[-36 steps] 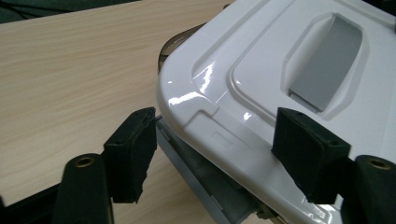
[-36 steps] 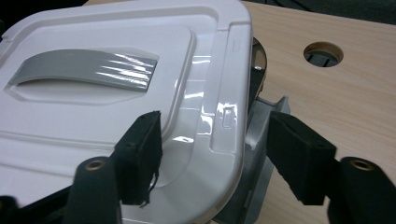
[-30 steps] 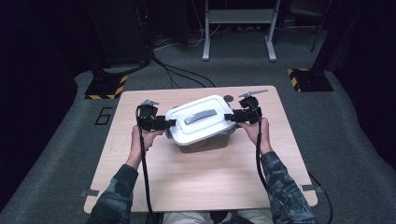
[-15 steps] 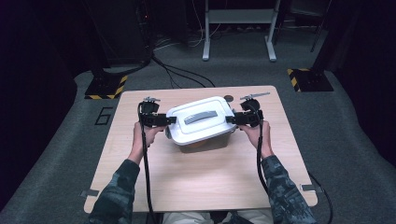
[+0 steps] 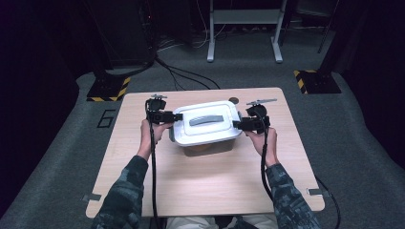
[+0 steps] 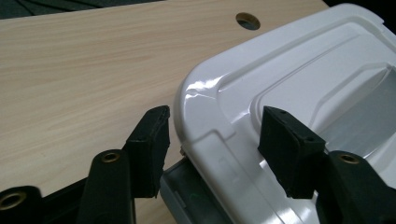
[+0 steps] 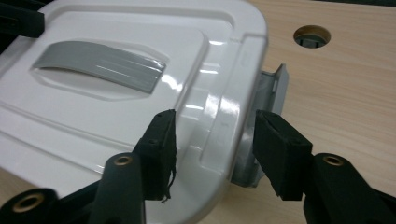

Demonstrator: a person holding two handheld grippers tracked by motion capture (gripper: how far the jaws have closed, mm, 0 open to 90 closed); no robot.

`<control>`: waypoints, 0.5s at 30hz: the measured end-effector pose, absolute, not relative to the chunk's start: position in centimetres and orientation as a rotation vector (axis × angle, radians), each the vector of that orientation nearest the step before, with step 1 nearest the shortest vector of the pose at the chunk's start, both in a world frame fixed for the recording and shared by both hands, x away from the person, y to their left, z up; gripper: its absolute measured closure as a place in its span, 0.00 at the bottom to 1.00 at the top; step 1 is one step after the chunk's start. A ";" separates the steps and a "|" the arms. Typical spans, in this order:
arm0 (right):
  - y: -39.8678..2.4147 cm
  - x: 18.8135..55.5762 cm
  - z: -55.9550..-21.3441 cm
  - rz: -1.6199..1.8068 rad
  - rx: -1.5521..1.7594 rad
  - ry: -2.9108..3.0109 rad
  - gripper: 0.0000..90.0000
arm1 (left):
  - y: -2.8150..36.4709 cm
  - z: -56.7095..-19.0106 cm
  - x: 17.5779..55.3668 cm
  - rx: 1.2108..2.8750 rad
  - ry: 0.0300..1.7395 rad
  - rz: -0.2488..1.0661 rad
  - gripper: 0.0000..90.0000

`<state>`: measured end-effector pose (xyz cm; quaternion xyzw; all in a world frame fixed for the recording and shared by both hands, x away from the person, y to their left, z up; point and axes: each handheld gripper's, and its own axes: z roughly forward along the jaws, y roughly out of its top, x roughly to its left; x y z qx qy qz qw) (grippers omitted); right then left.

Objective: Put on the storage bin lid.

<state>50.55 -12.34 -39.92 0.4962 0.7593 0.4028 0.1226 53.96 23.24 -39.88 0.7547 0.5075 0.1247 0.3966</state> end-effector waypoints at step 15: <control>-12.3 51.5 -40.4 1.221 1.469 2.237 0.55 | 24.0 -40.1 51.5 1.881 1.238 0.280 0.61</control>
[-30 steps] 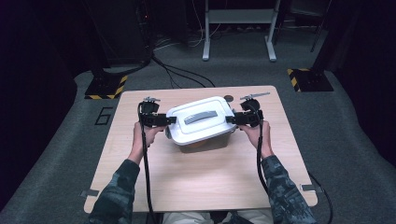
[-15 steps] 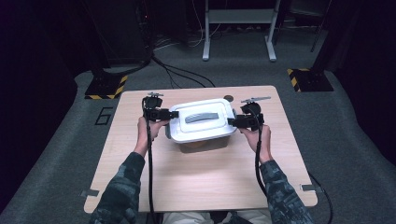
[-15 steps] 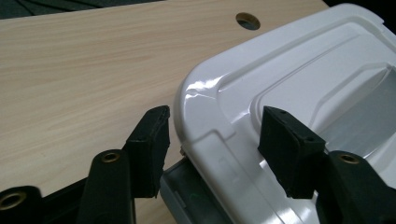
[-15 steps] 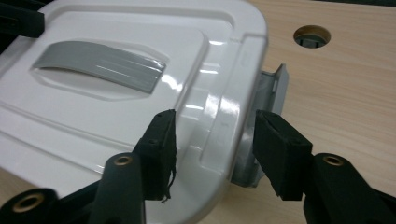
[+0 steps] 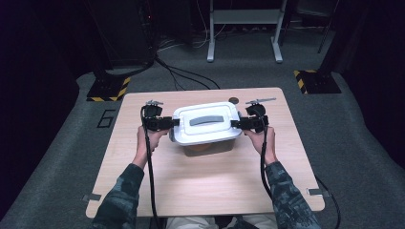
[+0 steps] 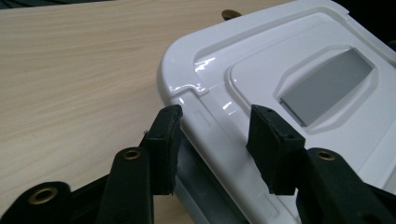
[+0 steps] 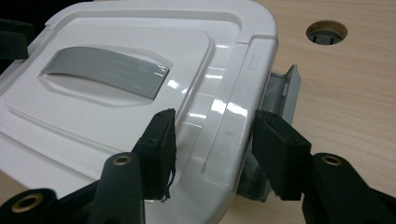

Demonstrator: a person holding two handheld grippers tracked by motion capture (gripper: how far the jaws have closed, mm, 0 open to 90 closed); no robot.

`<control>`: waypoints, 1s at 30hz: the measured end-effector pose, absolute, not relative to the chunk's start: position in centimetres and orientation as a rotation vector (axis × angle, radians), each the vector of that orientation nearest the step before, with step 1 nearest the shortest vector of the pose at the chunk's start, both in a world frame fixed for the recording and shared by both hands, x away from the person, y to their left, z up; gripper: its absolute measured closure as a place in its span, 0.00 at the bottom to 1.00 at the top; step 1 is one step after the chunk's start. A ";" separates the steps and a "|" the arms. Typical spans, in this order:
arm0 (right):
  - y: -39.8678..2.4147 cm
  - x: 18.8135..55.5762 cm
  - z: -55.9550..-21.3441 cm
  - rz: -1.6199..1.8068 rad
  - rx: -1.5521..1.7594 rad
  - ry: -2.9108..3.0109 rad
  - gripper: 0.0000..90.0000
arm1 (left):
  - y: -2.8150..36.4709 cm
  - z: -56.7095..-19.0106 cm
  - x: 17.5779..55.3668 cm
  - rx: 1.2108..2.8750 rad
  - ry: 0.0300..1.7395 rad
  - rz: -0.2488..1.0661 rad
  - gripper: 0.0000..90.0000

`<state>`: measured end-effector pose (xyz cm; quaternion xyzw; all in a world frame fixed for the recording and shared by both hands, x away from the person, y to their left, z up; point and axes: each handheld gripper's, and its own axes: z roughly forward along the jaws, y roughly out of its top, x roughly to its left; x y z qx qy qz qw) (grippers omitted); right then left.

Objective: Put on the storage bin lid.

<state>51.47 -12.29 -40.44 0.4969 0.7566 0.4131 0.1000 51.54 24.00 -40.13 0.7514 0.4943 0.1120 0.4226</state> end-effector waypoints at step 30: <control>-13.1 49.8 -39.9 1.250 1.438 2.144 0.17 | 25.5 -39.2 51.3 1.884 1.247 0.354 0.16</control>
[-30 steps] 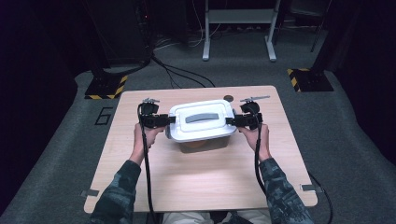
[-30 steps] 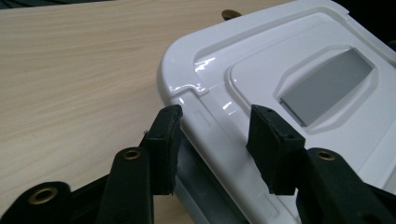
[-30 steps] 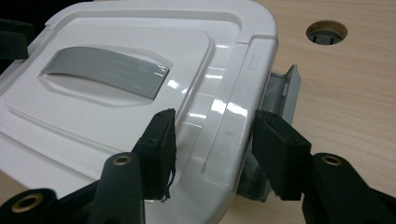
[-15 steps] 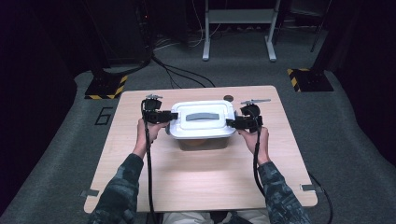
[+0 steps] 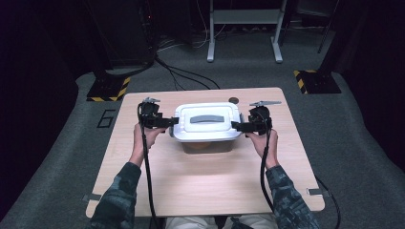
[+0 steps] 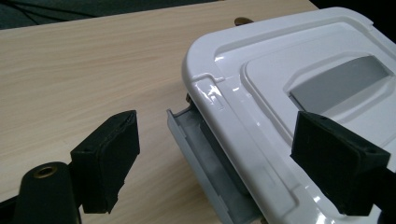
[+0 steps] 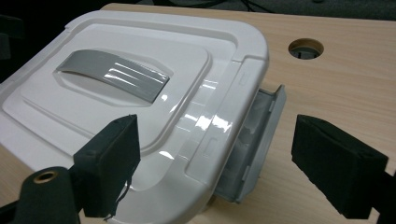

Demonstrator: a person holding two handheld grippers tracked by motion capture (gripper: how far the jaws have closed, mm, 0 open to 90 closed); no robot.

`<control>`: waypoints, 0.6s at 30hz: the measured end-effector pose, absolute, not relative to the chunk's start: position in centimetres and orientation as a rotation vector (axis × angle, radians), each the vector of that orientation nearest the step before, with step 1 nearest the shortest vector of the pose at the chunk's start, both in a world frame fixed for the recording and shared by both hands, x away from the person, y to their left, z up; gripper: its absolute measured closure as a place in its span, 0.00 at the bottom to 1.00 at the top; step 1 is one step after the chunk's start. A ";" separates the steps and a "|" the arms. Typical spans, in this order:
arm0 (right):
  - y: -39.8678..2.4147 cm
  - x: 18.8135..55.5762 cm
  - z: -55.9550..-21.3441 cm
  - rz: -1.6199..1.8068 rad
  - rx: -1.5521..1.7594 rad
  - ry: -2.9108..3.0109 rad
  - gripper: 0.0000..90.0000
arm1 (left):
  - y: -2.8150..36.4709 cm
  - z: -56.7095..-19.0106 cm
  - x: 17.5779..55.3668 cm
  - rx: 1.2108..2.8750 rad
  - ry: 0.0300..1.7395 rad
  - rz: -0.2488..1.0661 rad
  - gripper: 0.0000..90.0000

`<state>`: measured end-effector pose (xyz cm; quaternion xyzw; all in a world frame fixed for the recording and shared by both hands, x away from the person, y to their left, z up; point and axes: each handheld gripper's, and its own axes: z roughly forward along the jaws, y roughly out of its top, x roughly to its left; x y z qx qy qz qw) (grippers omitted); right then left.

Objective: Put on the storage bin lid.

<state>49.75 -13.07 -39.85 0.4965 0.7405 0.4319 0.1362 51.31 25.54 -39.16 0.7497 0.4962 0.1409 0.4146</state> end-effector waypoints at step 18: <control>-18.7 45.5 -39.9 1.196 1.352 2.061 0.10 | 29.8 -41.6 45.8 1.856 1.283 0.452 0.11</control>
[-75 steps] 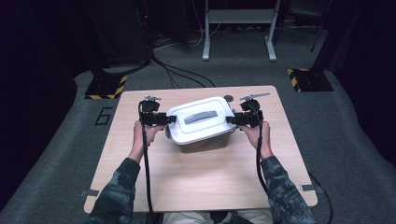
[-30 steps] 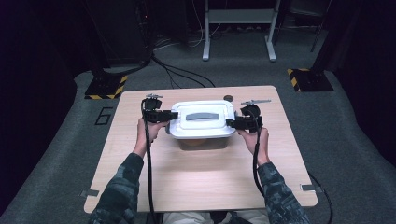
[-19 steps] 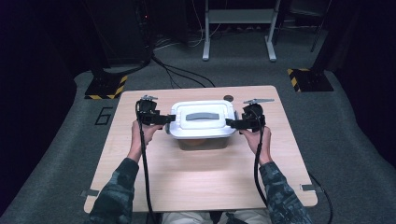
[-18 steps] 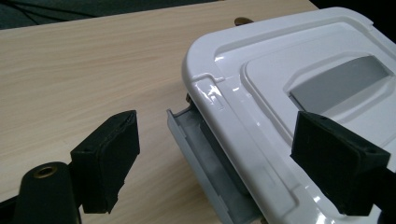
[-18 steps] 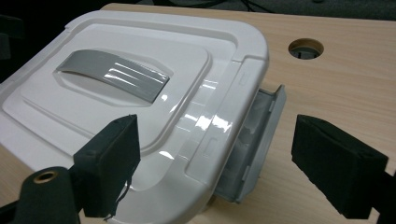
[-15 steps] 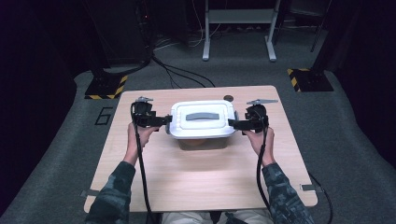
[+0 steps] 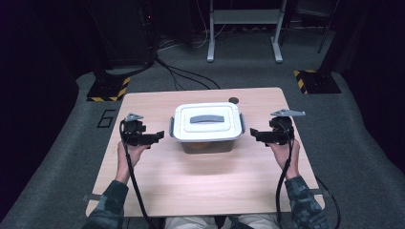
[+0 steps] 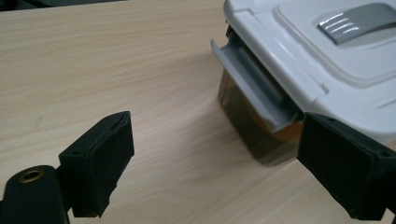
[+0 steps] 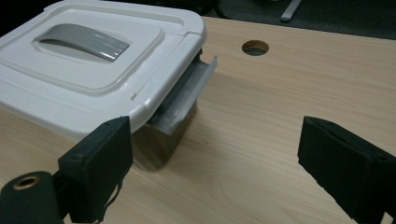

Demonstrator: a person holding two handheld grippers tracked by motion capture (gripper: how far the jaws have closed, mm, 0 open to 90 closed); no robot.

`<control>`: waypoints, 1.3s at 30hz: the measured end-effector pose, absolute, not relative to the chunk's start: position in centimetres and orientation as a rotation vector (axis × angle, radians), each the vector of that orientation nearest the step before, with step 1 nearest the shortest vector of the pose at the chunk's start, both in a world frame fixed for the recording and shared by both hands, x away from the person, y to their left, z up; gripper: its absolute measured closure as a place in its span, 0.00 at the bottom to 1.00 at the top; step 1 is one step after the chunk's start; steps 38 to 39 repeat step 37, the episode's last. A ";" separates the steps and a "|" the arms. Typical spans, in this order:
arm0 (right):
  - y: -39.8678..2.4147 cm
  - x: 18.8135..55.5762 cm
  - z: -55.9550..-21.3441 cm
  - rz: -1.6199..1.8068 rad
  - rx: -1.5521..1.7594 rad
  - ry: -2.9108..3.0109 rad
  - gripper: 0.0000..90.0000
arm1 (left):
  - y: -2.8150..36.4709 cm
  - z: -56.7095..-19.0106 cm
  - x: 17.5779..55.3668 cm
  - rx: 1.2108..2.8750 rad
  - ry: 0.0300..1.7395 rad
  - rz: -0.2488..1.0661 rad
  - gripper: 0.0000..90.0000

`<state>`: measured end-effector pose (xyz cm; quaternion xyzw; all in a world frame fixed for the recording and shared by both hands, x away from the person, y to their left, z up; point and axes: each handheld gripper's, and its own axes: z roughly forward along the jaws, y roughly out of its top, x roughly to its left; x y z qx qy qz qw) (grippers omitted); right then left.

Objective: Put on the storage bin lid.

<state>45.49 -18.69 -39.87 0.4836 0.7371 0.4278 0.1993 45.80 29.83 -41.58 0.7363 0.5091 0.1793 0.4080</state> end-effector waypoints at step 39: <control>-25.5 39.1 -52.9 0.862 1.514 2.032 0.00 | 33.2 -53.2 38.6 1.956 1.418 0.603 0.01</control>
